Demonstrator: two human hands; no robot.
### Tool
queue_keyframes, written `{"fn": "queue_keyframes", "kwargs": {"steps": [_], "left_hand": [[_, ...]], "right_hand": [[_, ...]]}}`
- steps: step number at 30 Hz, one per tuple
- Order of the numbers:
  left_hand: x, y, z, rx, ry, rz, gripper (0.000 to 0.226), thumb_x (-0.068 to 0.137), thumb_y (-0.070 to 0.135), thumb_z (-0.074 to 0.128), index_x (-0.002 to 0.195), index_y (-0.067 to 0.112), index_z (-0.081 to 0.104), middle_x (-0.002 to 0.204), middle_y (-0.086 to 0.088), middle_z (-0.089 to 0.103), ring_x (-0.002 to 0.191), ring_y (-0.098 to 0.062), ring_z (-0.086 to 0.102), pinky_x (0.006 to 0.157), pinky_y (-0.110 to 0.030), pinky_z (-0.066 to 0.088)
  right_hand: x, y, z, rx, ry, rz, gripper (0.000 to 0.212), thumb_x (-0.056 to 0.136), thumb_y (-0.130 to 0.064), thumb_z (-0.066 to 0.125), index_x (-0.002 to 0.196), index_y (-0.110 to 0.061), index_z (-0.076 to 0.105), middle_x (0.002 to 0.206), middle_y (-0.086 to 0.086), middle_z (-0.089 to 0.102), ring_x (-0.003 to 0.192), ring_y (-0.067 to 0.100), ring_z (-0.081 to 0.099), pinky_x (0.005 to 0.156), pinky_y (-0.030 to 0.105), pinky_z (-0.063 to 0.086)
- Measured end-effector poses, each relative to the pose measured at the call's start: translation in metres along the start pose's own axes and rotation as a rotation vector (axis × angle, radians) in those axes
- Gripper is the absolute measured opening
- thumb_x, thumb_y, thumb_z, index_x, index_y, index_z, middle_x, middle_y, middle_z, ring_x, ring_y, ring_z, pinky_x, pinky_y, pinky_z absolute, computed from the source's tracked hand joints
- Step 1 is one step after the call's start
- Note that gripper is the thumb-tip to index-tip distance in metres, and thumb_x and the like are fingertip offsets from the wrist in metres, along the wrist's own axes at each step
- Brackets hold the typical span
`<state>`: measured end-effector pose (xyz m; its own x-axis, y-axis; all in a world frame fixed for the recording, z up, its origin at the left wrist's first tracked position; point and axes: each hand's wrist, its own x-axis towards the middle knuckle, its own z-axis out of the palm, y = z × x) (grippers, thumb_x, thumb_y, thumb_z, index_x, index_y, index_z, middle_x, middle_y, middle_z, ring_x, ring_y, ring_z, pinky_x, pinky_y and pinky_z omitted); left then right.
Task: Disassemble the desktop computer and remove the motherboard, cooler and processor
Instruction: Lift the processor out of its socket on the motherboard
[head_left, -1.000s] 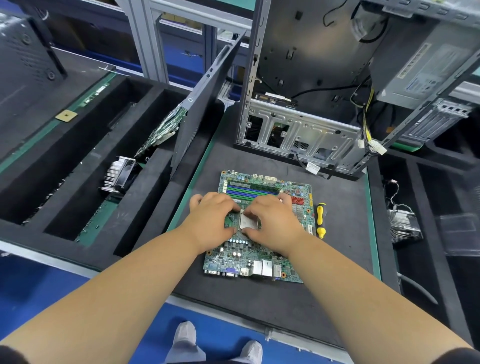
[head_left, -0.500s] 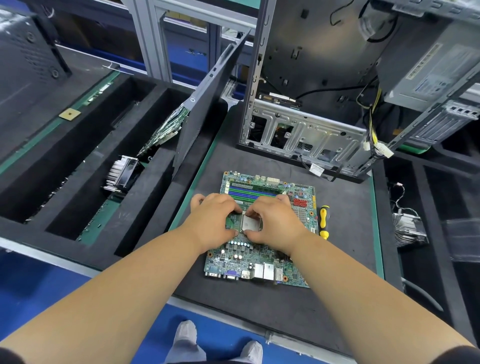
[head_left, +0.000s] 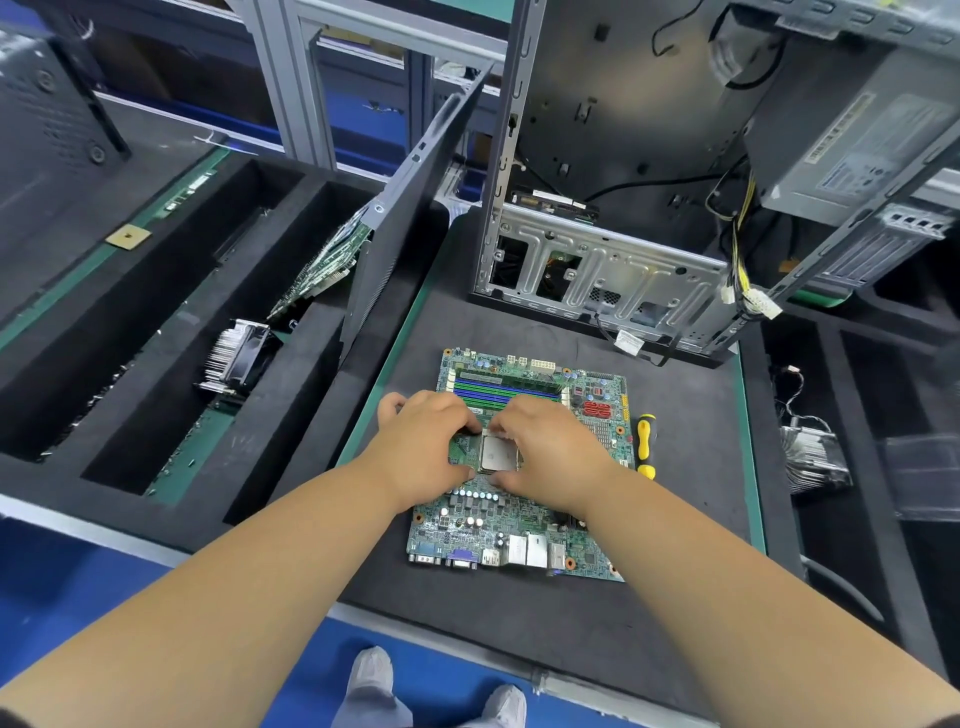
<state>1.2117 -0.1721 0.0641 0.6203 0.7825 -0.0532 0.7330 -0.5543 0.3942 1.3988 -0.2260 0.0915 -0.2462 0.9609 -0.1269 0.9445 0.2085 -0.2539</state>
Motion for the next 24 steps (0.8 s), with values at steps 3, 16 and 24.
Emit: {"fn": "queue_keyframes", "kwargs": {"steps": [3,16,24], "left_hand": [[0.000,-0.001,0.000,-0.003,-0.001,0.000,0.049,0.072,0.053,0.074,0.115,0.041,0.056,0.114,0.026,0.045,0.118,-0.002,0.038,0.092,-0.030,0.014],[0.000,0.001,-0.004,-0.022,-0.023,-0.011,0.049,0.072,0.054,0.074,0.116,0.041,0.055,0.115,0.025,0.046,0.118,-0.001,0.036,0.095,-0.032,0.016],[0.004,0.001,-0.011,-0.052,-0.063,-0.010,0.048,0.072,0.057,0.072,0.115,0.043,0.056,0.111,0.025,0.048,0.115,-0.002,0.038,0.097,-0.032,0.018]], "right_hand": [[-0.004,0.003,-0.002,-0.055,-0.012,0.014,0.044,0.078,-0.042,0.074,0.113,-0.018,0.064,0.105,0.000,0.061,0.098,0.020,0.055,0.091,0.034,0.045],[0.005,0.002,-0.018,0.151,-0.039,0.089,0.014,0.080,-0.030,0.070,0.088,-0.019,0.070,0.091,-0.003,0.064,0.082,0.015,0.060,0.077,0.035,0.053],[0.008,0.008,-0.023,0.281,-0.031,0.189,0.006,0.083,-0.026,0.069,0.081,-0.030,0.073,0.078,-0.016,0.067,0.072,0.004,0.063,0.068,0.029,0.055]]}}
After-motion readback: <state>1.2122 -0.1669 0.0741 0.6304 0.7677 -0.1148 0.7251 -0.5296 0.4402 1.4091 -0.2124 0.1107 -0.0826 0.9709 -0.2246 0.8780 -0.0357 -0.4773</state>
